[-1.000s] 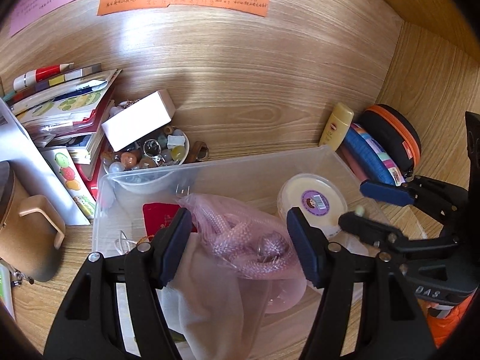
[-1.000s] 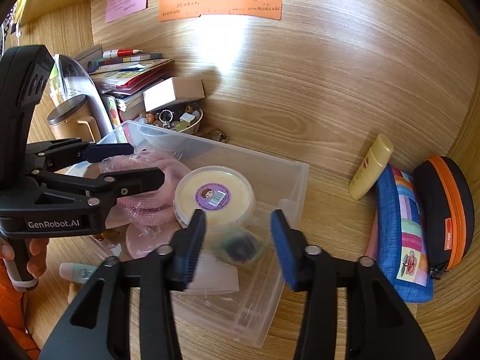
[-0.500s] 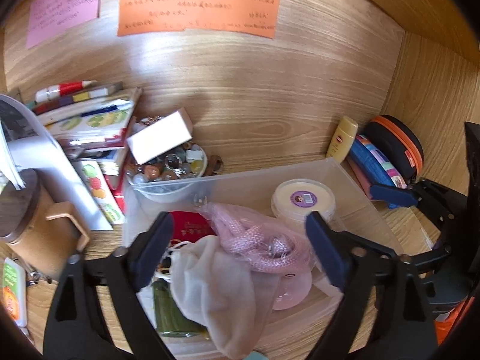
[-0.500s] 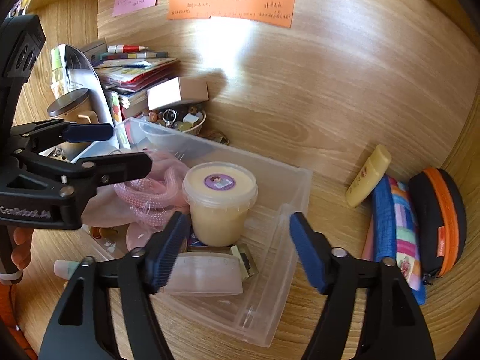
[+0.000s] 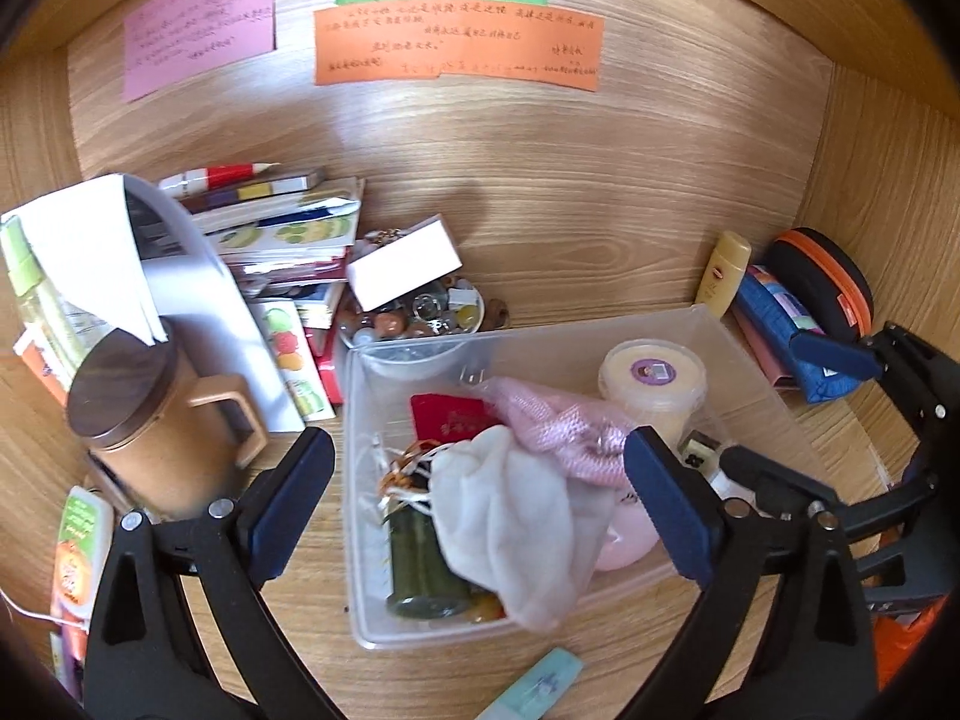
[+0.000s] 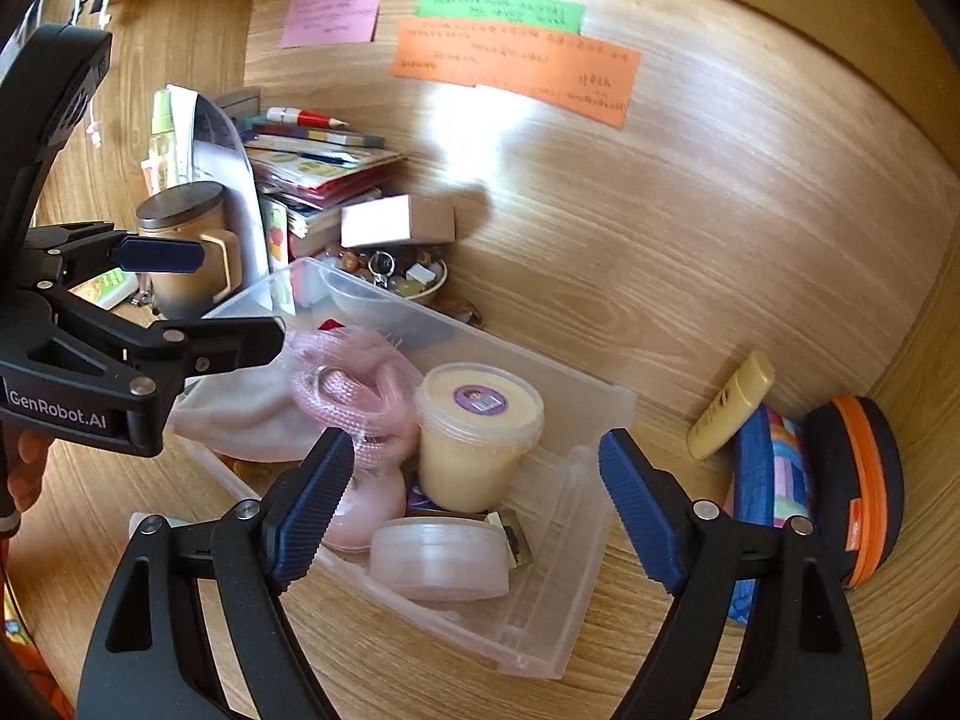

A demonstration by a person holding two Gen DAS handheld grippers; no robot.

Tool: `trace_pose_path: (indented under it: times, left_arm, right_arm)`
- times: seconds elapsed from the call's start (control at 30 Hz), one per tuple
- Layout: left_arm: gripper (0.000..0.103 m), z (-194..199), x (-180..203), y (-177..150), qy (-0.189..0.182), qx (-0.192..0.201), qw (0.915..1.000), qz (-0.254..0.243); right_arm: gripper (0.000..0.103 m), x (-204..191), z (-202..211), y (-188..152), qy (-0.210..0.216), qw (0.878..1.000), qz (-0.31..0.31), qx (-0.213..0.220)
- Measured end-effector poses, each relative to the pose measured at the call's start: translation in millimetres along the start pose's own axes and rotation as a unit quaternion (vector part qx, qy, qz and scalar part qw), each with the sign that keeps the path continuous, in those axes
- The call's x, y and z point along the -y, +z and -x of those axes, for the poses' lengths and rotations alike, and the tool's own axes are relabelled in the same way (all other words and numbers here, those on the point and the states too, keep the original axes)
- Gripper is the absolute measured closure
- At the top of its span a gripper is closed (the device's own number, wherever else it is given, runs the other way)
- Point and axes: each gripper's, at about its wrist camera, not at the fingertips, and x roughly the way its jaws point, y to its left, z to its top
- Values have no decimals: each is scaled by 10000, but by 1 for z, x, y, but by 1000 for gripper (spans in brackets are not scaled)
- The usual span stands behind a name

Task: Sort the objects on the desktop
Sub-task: 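Open both tools to drop the rope bag and tile into the box, then withdraw both tools toward the mint-green tube and seashell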

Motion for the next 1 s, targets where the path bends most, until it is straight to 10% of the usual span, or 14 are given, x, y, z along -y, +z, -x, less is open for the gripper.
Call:
trace_pose_path:
  times: [1.0]
  left_arm:
    - [3, 57, -30, -84, 292, -57, 9995, -124]
  right_arm:
    - [21, -97, 39, -43, 263, 9993, 192, -159]
